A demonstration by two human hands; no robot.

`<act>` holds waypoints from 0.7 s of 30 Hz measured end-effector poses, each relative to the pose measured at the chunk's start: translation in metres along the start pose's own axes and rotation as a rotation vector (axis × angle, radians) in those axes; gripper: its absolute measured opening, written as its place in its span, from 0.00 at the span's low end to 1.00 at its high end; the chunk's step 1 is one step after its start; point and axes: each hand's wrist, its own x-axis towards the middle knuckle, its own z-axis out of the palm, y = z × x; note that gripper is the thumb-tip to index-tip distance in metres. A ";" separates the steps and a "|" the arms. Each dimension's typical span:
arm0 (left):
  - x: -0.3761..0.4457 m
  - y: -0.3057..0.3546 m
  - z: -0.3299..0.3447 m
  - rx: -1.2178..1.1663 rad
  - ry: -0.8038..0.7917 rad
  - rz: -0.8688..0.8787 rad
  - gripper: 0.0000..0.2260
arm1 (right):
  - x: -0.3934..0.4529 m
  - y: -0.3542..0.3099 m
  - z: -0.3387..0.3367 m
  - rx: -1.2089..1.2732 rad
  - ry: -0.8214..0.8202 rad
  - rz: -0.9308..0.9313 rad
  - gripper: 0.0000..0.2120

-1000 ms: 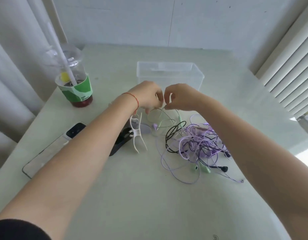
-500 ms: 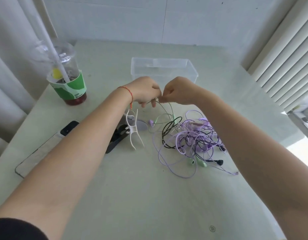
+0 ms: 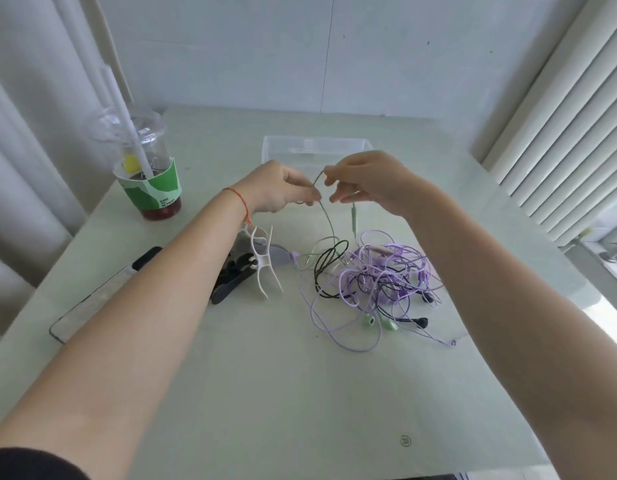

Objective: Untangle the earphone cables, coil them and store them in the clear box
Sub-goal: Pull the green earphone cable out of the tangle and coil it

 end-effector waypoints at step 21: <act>-0.036 0.095 0.030 -0.108 0.365 -0.152 0.17 | -0.095 -0.062 -0.078 0.272 0.333 -0.228 0.14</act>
